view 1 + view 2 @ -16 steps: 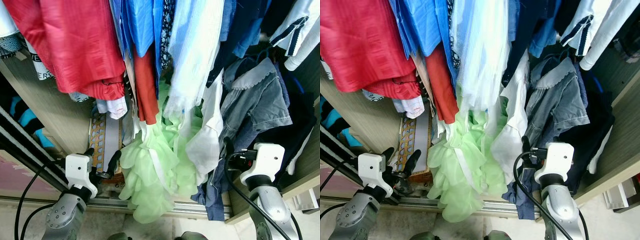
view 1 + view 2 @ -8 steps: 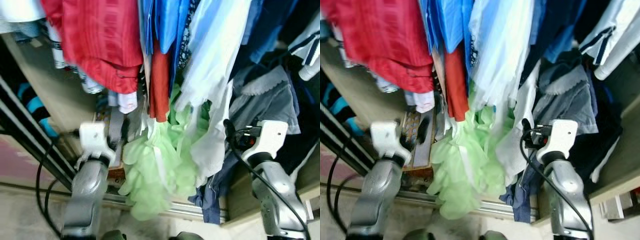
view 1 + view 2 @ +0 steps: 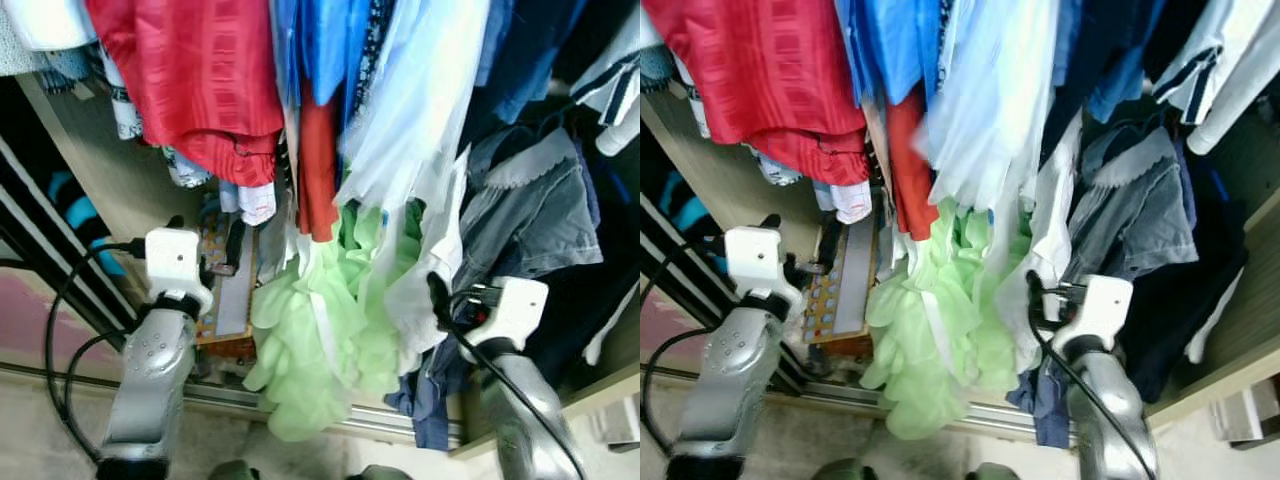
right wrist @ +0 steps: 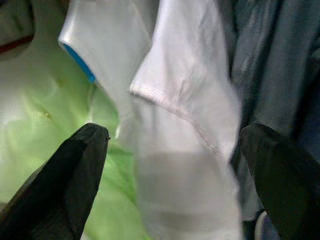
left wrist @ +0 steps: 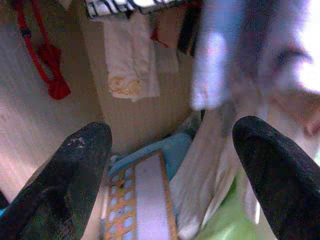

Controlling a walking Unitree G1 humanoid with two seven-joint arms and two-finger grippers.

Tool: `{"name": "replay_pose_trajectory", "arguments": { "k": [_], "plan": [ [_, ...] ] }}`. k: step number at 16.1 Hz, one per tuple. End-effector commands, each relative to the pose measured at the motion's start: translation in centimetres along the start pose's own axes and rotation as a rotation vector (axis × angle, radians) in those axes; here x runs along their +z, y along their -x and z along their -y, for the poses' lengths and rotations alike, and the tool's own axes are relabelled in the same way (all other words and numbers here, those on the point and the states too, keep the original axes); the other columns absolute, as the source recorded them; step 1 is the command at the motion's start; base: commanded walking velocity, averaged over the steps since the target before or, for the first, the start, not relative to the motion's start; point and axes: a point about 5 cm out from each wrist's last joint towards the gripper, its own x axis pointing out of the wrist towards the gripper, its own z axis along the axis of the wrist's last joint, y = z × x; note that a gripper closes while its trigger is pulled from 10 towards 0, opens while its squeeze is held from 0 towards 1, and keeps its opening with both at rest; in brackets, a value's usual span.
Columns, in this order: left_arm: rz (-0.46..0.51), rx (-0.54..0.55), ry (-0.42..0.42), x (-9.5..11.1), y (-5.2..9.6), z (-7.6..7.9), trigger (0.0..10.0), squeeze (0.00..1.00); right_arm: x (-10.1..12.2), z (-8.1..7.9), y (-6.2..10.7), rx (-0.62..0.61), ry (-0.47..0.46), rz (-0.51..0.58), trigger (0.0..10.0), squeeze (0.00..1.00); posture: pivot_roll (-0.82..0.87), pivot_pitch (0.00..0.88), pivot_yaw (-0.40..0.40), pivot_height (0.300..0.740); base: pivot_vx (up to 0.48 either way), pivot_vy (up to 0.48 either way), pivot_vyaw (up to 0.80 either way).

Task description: Clean up the room

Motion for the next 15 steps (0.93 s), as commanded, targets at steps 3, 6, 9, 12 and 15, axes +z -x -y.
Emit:
{"name": "replay_pose_trajectory", "arguments": {
  "k": [3,6,9,12,15],
  "plan": [
    [0.002,-0.025,-0.036,-0.4,0.3,-0.4,10.0,0.00,0.5,-0.5,-1.1,-0.011,0.011,0.041,10.0,0.00,0.02,0.000,0.035,0.740,0.000,0.000,0.00],
    [-0.041,-0.030,-0.051,-1.5,1.4,-0.8,10.0,0.00,0.7,-0.7,-0.9,-0.039,0.184,0.079,10.0,0.00,0.01,0.000,0.026,0.740,0.000,0.000,0.00],
    [-0.102,0.036,-0.043,-2.1,2.9,-2.7,10.0,0.00,0.7,0.2,0.7,0.018,0.165,0.050,10.0,0.00,-0.01,0.000,0.047,0.740,0.000,0.000,0.00],
    [-0.175,0.082,-0.074,-3.1,6.2,-3.5,10.0,0.00,-0.2,0.9,3.1,0.044,0.170,0.033,10.0,0.00,0.02,0.000,0.020,0.740,0.000,0.000,0.00],
    [-0.188,0.037,-0.050,-3.6,6.1,-3.2,10.0,0.00,-1.2,0.6,3.5,0.132,0.247,-0.027,10.0,0.00,0.04,0.000,-0.016,0.740,0.000,0.000,0.00]
  ]
}}
